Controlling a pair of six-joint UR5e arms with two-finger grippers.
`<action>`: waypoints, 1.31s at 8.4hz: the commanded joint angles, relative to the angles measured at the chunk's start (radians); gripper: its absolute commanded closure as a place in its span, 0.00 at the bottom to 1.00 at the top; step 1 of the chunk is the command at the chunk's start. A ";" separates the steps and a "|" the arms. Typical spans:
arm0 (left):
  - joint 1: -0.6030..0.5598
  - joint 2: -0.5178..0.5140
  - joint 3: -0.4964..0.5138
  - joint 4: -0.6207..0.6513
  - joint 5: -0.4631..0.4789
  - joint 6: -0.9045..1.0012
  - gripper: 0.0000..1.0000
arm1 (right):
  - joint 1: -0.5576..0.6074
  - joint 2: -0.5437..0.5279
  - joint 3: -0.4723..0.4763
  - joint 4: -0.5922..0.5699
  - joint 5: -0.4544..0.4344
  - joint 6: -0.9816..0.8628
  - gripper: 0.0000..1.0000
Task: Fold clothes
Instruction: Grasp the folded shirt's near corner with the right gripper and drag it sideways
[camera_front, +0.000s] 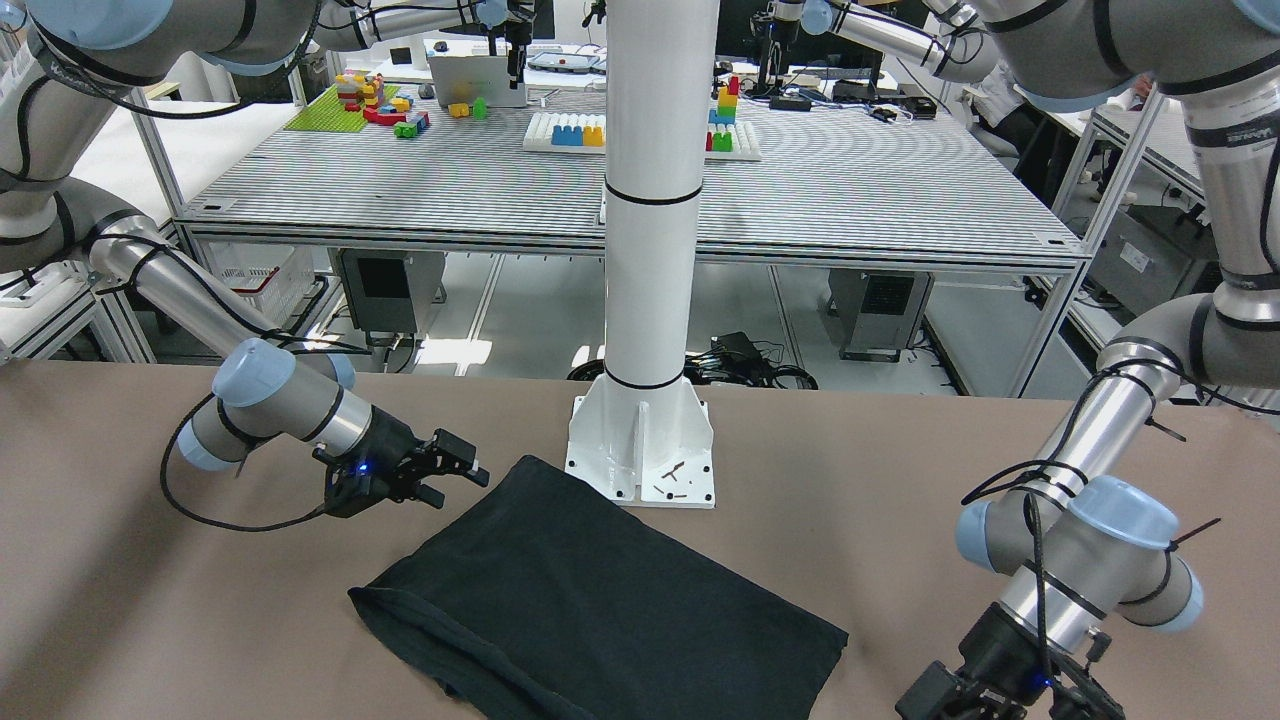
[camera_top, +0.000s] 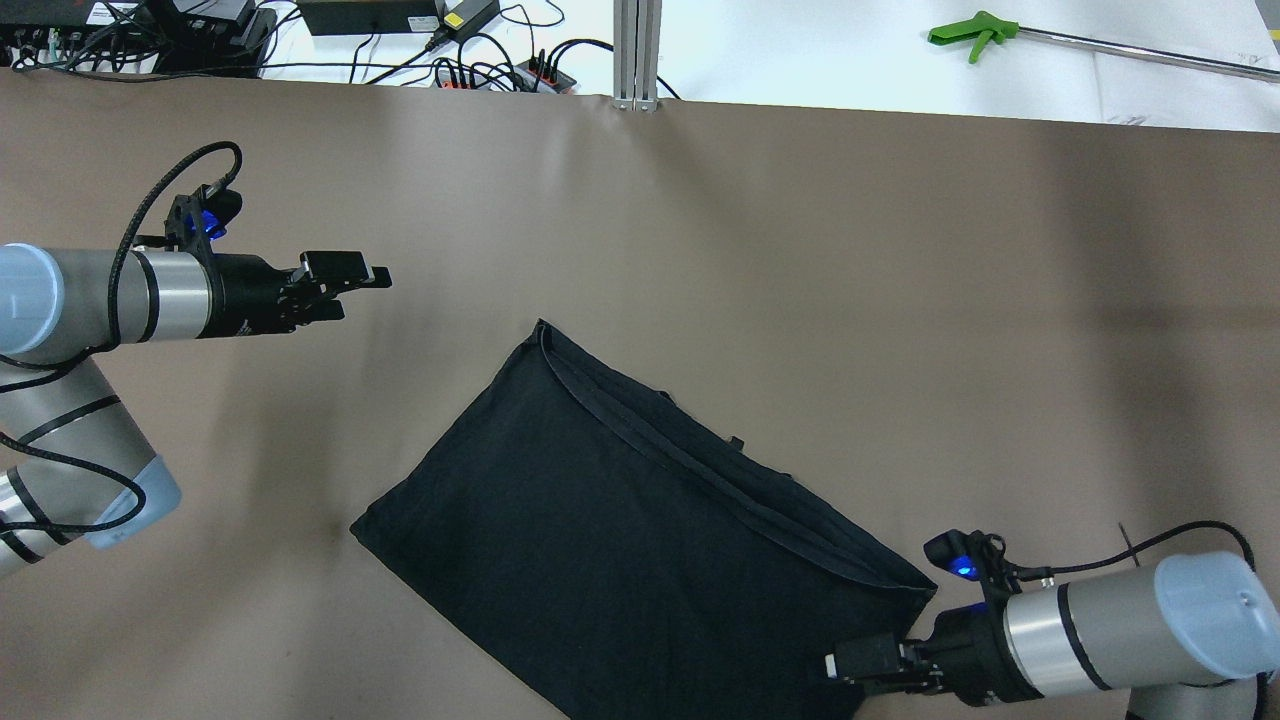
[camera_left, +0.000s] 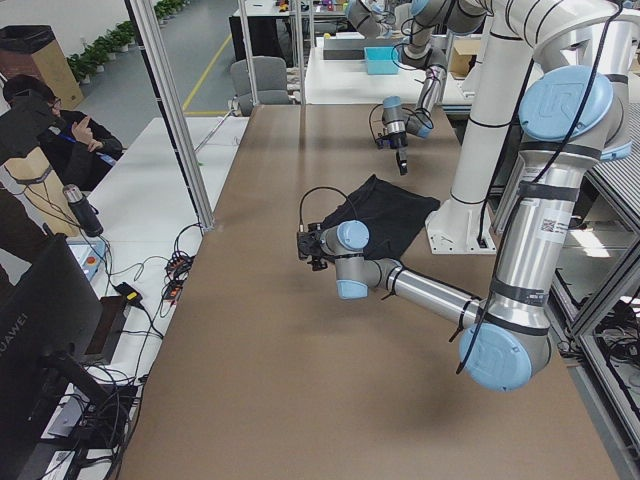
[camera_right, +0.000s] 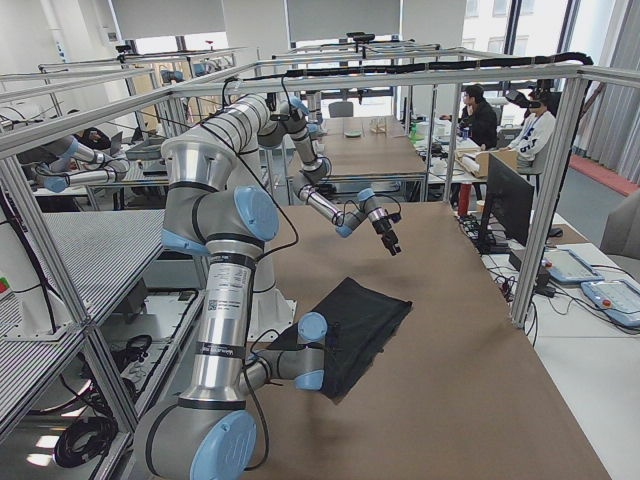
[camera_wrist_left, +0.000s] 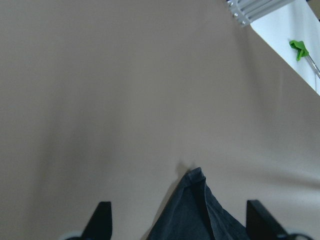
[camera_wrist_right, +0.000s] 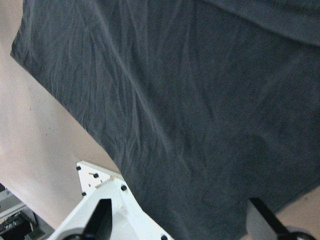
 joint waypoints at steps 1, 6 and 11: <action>0.088 0.128 -0.156 0.047 0.010 -0.101 0.06 | 0.149 -0.003 -0.007 -0.040 0.002 -0.011 0.06; 0.448 0.222 -0.226 0.138 0.401 -0.106 0.06 | 0.190 0.000 -0.008 -0.082 -0.011 -0.013 0.06; 0.451 0.254 -0.201 0.138 0.398 -0.104 0.06 | 0.194 0.000 -0.007 -0.082 -0.011 -0.013 0.06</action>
